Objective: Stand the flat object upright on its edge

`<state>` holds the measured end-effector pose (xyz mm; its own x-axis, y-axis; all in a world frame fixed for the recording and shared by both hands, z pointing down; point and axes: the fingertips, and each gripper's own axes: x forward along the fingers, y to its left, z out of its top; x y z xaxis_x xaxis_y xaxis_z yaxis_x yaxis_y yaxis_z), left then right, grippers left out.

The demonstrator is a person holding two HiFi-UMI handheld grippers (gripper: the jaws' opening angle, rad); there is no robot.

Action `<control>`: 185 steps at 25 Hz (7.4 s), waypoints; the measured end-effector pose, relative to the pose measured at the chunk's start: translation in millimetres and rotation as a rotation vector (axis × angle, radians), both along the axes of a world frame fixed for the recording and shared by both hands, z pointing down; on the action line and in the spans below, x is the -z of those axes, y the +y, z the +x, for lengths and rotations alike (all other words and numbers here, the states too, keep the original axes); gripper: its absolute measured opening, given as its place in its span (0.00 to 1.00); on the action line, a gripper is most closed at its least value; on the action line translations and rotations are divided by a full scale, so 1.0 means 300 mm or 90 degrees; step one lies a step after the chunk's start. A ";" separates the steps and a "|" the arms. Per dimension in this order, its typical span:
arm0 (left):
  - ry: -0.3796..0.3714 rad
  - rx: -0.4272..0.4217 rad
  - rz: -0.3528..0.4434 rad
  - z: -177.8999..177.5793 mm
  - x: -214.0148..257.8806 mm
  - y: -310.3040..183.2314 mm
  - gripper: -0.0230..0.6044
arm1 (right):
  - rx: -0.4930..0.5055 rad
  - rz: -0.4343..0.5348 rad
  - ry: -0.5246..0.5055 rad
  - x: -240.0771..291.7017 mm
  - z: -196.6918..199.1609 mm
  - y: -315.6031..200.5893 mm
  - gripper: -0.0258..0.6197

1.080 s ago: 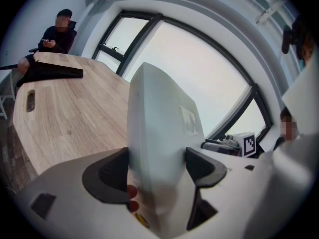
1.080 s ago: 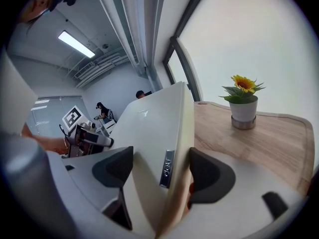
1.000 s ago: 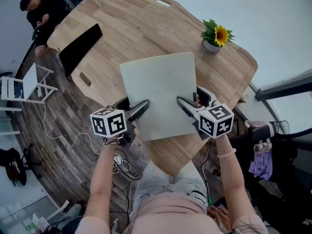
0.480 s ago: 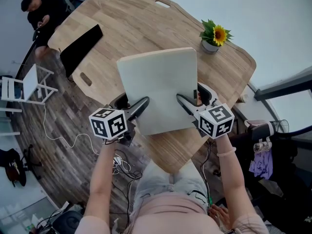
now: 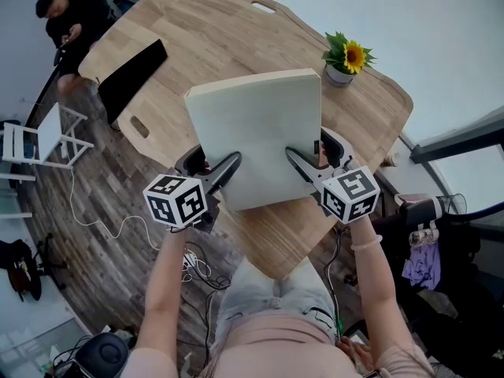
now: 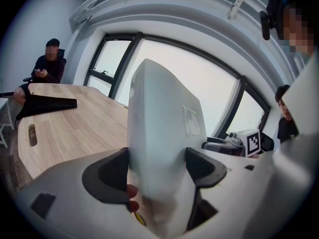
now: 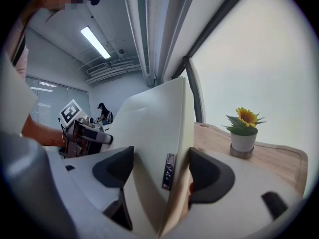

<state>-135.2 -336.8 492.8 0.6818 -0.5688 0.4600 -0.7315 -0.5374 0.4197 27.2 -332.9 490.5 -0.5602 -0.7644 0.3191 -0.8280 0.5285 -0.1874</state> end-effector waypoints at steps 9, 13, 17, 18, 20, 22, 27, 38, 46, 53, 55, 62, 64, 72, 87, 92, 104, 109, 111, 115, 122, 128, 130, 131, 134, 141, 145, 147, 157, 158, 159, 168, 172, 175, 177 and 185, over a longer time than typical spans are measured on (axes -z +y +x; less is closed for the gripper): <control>-0.007 0.003 0.054 0.009 0.034 -0.001 0.56 | -0.001 0.038 0.007 0.025 0.008 0.001 0.58; -0.017 0.000 0.079 0.014 0.043 -0.004 0.56 | -0.001 0.053 0.019 0.031 0.011 -0.002 0.57; -0.014 0.003 0.097 0.017 0.059 0.002 0.56 | -0.001 0.069 0.023 0.048 0.014 0.003 0.57; -0.013 0.004 0.101 0.017 0.063 0.003 0.56 | -0.001 0.072 0.024 0.052 0.014 0.004 0.57; -0.015 0.006 0.112 0.016 0.069 0.003 0.56 | 0.000 0.079 0.027 0.057 0.014 0.003 0.57; -0.019 0.007 0.125 0.016 0.074 0.001 0.56 | 0.000 0.086 0.031 0.060 0.012 0.000 0.57; -0.035 0.009 0.160 0.010 0.082 0.007 0.56 | 0.002 0.104 0.048 0.062 0.005 0.001 0.57; -0.047 0.015 0.201 0.001 0.085 0.026 0.56 | 0.004 0.123 0.070 0.064 -0.006 0.013 0.56; -0.058 0.023 0.218 -0.012 0.078 0.045 0.56 | 0.009 0.135 0.086 0.062 -0.020 0.026 0.56; -0.062 0.024 0.221 -0.017 0.070 0.063 0.56 | 0.012 0.141 0.097 0.063 -0.025 0.039 0.56; -0.062 0.026 0.220 -0.022 0.065 0.070 0.56 | 0.015 0.143 0.099 0.062 -0.031 0.045 0.56; -0.064 0.029 0.223 -0.024 0.063 0.093 0.56 | 0.017 0.150 0.103 0.062 -0.033 0.065 0.56; -0.066 0.028 0.225 -0.024 0.064 0.096 0.56 | 0.017 0.151 0.103 0.064 -0.033 0.068 0.56; -0.071 0.029 0.237 -0.021 0.062 0.122 0.57 | 0.022 0.155 0.103 0.059 -0.031 0.091 0.56; -0.088 0.025 0.245 -0.013 0.058 0.161 0.57 | 0.040 0.157 0.104 0.055 -0.024 0.121 0.56; -0.097 0.023 0.246 -0.013 0.058 0.175 0.57 | 0.046 0.160 0.104 0.056 -0.025 0.132 0.56; -0.116 0.027 0.251 -0.008 0.057 0.213 0.57 | 0.053 0.162 0.106 0.056 -0.018 0.161 0.57; -0.123 0.032 0.251 -0.005 0.051 0.225 0.57 | 0.056 0.158 0.100 0.052 -0.016 0.168 0.57; -0.126 0.034 0.250 -0.005 0.052 0.229 0.57 | 0.057 0.157 0.095 0.056 -0.017 0.168 0.57; -0.133 0.041 0.249 -0.005 0.054 0.243 0.57 | 0.062 0.155 0.090 0.062 -0.019 0.172 0.58; -0.143 0.059 0.240 -0.009 0.054 0.255 0.57 | 0.069 0.153 0.085 0.068 -0.025 0.175 0.60; -0.150 0.062 0.226 -0.008 0.049 0.266 0.57 | 0.075 0.153 0.081 0.069 -0.023 0.180 0.60; -0.154 0.061 0.220 -0.006 0.049 0.268 0.57 | 0.079 0.154 0.081 0.071 -0.021 0.182 0.60; -0.157 0.060 0.218 -0.006 0.050 0.269 0.57 | 0.081 0.155 0.080 0.072 -0.020 0.182 0.60; -0.162 0.064 0.213 -0.003 0.050 0.275 0.57 | 0.087 0.157 0.079 0.074 -0.017 0.185 0.60; -0.157 0.080 0.203 -0.009 0.051 0.269 0.57 | 0.095 0.155 0.076 0.078 -0.019 0.179 0.60; -0.157 0.084 0.196 -0.012 0.054 0.271 0.57 | 0.097 0.157 0.069 0.084 -0.020 0.183 0.60; -0.158 0.085 0.194 -0.015 0.058 0.274 0.57 | 0.098 0.159 0.067 0.088 -0.022 0.187 0.60; -0.158 0.089 0.187 -0.016 0.074 0.287 0.57 | 0.105 0.166 0.061 0.101 -0.025 0.196 0.62; -0.159 0.091 0.188 -0.016 0.076 0.289 0.57 | 0.105 0.168 0.061 0.103 -0.024 0.198 0.62; -0.159 0.092 0.188 -0.016 0.076 0.291 0.57 | 0.106 0.170 0.061 0.105 -0.022 0.199 0.62; -0.169 0.094 0.187 -0.019 0.082 0.320 0.57 | 0.100 0.179 0.058 0.128 -0.007 0.216 0.62; -0.167 0.095 0.187 -0.017 0.086 0.340 0.57 | 0.094 0.181 0.053 0.130 0.002 0.228 0.62; -0.164 0.098 0.188 -0.022 0.093 0.352 0.57 | 0.092 0.181 0.053 0.133 0.004 0.238 0.62; -0.162 0.101 0.187 -0.026 0.095 0.355 0.57 | 0.088 0.181 0.054 0.136 0.008 0.242 0.62; -0.157 0.109 0.183 -0.051 0.102 0.400 0.57 | 0.068 0.179 0.055 0.149 0.020 0.288 0.61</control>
<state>-150.5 -216.8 462.1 0.4555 -0.7938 0.4029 -0.8804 -0.4689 0.0714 33.1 -246.4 445.8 -0.6222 -0.7676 0.1539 -0.7713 0.6347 0.0471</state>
